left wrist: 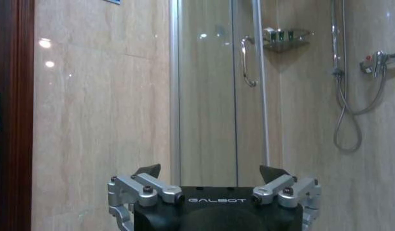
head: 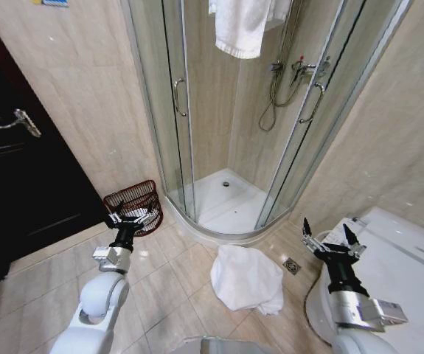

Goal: Discard the used towel into the hamper.

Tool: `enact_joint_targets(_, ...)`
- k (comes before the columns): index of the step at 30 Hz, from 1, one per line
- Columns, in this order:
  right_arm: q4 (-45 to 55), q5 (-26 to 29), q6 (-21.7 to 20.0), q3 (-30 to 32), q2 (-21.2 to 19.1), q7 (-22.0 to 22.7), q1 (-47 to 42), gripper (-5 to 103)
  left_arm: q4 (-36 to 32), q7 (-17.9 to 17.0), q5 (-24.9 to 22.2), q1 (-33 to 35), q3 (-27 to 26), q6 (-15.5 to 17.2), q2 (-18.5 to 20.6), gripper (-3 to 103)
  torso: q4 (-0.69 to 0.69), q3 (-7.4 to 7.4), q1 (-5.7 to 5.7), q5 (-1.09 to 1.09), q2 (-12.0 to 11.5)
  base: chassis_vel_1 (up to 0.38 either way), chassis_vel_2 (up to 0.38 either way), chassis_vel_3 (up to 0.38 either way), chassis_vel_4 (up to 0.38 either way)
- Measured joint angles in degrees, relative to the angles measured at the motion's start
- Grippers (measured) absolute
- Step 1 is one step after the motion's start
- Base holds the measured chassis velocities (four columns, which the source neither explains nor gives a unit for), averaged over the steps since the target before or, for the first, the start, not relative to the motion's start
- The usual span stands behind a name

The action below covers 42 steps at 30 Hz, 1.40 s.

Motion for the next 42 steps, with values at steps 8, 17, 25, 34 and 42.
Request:
enact_joint_targets(8, 0.0, 0.3, 0.6, 0.2, 0.0, 0.0, -0.5, 100, -0.3, 0.0, 0.1, 0.4, -0.2, -0.2, 0.0, 100, 0.00, 0.67, 0.53, 0.00, 1.2, 0.000, 0.000, 0.000, 0.000)
enact_joint_targets(17, 0.0, 0.4, 0.6, 0.1, 0.0, 0.0, -0.3, 100, -0.5, 0.0, 0.3, 1.1, -0.3, -0.9, 0.0, 100, 0.00, 1.46, 1.16, 0.00, 2.6, 0.000, 0.000, 0.000, 0.000)
enact_joint_targets(25, 0.3, 0.2, 0.6, 0.0, 0.0, -0.1, -0.4, 100, -0.5, 0.0, 0.0, 0.9, -0.7, -0.9, 0.3, 100, 0.00, 2.16, 1.67, 0.00, 3.8, 0.000, 0.000, 0.000, 0.000)
enact_joint_targets(34, 0.4, -0.2, 0.5, 0.0, 0.0, -0.1, -0.3, 100, -0.6, 0.0, -0.1, 0.5, -0.8, -0.9, 0.4, 100, 0.00, 3.12, 2.46, 0.00, 5.6, 0.000, 0.000, 0.000, 0.000)
enact_joint_targets(42, 0.3, -0.2, 0.5, 0.1, 0.0, -0.2, -0.4, 100, -0.9, 0.1, -0.1, 0.6, -0.8, -0.8, 0.3, 100, 0.00, 3.93, 3.05, 0.00, 7.0, 0.000, 0.000, 0.000, 0.000)
